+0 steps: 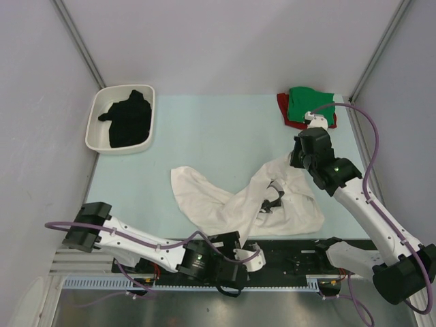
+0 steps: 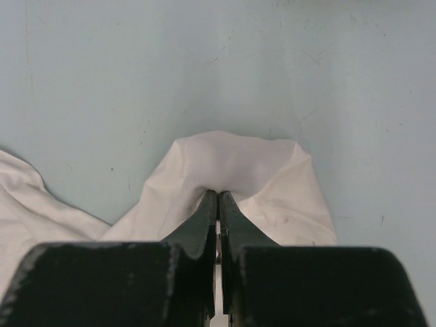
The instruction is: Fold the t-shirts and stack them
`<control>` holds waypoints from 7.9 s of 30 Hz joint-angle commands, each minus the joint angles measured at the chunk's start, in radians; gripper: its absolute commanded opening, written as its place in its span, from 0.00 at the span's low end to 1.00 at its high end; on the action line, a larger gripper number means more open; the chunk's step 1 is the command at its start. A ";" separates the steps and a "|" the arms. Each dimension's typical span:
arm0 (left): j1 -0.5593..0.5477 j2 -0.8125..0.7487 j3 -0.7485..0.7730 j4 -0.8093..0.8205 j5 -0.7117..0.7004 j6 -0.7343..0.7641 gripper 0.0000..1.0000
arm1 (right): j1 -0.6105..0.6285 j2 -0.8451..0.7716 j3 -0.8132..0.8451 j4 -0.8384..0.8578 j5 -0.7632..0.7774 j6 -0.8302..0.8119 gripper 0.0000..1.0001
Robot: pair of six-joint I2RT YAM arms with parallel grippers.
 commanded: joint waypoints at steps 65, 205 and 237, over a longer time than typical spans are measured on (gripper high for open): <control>0.404 -0.644 0.874 0.044 0.085 0.358 0.00 | -0.063 -0.183 1.180 -0.019 -0.468 -0.115 0.00; 1.670 0.177 0.227 0.877 0.379 -0.017 0.00 | -0.353 0.615 0.277 0.956 -0.420 -0.003 0.00; 1.655 0.073 0.195 0.710 0.261 -0.227 1.00 | -0.213 0.646 0.402 0.732 -0.268 -0.012 1.00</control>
